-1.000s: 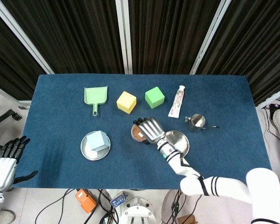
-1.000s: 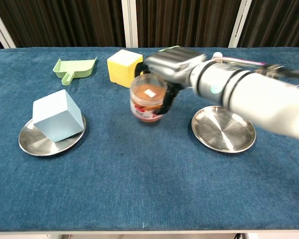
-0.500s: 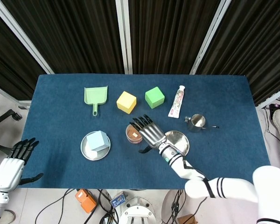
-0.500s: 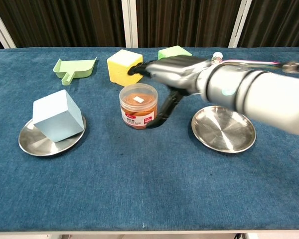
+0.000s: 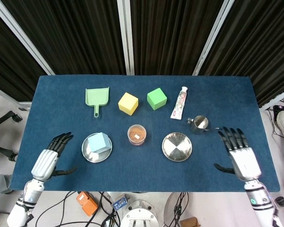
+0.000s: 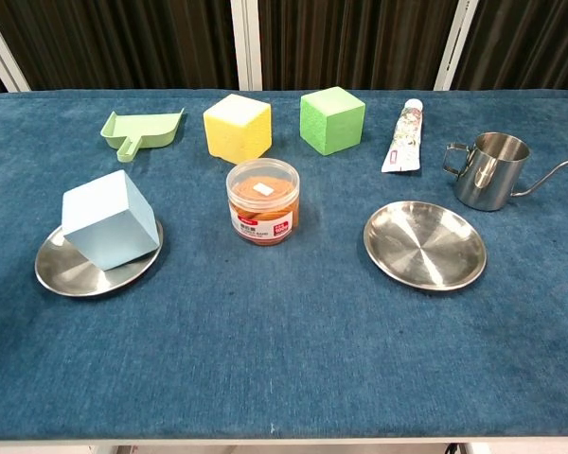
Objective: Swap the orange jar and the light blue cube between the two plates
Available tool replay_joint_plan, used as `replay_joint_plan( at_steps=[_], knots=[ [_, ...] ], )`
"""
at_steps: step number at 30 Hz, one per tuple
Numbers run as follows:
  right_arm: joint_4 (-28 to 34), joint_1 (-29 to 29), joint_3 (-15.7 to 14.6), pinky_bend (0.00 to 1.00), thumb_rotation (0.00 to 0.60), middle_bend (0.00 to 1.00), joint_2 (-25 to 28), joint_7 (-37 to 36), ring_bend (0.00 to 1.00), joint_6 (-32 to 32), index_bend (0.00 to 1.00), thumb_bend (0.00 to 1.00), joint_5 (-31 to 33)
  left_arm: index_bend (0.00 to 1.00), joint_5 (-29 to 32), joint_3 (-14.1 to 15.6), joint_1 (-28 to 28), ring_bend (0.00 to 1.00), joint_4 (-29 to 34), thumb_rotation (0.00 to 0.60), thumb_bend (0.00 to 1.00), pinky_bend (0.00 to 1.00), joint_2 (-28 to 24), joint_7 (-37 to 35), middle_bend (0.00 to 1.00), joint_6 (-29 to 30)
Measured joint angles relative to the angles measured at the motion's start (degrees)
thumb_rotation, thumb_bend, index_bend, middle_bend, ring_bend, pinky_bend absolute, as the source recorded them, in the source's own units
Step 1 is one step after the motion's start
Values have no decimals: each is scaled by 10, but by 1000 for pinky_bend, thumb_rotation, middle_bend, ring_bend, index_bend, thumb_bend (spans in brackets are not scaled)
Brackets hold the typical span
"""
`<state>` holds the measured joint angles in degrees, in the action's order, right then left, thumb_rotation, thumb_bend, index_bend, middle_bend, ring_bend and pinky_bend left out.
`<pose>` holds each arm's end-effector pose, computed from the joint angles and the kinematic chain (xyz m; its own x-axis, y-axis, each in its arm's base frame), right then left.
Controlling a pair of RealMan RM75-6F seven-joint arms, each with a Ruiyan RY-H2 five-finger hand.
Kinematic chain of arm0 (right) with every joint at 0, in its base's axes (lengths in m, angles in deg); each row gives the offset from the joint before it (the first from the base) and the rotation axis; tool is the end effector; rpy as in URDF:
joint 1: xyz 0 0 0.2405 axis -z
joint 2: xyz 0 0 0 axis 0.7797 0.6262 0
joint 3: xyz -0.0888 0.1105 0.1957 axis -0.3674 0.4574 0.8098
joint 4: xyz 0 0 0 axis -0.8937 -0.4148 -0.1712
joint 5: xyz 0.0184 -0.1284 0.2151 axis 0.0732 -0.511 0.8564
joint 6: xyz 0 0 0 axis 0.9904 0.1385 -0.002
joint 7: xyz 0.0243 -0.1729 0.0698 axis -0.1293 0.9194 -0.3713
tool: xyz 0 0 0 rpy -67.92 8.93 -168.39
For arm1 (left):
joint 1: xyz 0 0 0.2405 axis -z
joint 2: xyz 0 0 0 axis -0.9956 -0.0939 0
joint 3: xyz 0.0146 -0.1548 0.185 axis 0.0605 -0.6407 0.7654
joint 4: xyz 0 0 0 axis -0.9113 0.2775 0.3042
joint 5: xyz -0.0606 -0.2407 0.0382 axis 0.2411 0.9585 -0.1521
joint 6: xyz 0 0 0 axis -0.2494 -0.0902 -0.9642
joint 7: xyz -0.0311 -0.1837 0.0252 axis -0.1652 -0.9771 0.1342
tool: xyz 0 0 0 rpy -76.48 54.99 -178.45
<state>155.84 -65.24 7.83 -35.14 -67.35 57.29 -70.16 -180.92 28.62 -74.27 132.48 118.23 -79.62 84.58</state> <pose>-0.2641 -0.2180 0.0681 0.5093 0.0424 0.8595 -0.8347 -0.2187 0.5054 -0.2471 0.2301 0.0082 0.1031 0.1809 0.9781 0.9666 -0.2502 -0.0556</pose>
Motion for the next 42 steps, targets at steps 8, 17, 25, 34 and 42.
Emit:
replay_joint_plan(
  at_steps=[8, 17, 25, 34, 42],
  knots=[
    [-74, 71, -19, 0, 442, 0, 35, -104, 0, 35, 0, 138, -29, 54, 117, -47, 55, 6, 40, 600, 104, 92, 79, 194, 17, -99],
    [-60, 81, -2, 0, 440, 0, 45, -97, 0, 10, 0, 137, -45, 55, 232, -90, 97, 67, 28, 600, 104, 188, 143, 267, 30, -150],
    [-55, 88, 10, 0, 440, 0, 51, -97, 0, -8, 0, 138, -48, 375, 258, -102, 112, 503, 19, 600, 296, 592, 174, 293, 408, -139],
    [-48, 93, 23, 0, 442, 0, 54, -94, 0, -25, 0, 138, -47, 435, 197, -96, 123, 557, 62, 600, 333, 613, 188, 306, 468, -93],
    [-43, 98, 32, 0, 442, 0, 61, -104, 0, -31, 0, 138, -48, 435, 193, -85, 168, 543, 78, 600, 300, 611, 266, 391, 460, -122]
  ],
)
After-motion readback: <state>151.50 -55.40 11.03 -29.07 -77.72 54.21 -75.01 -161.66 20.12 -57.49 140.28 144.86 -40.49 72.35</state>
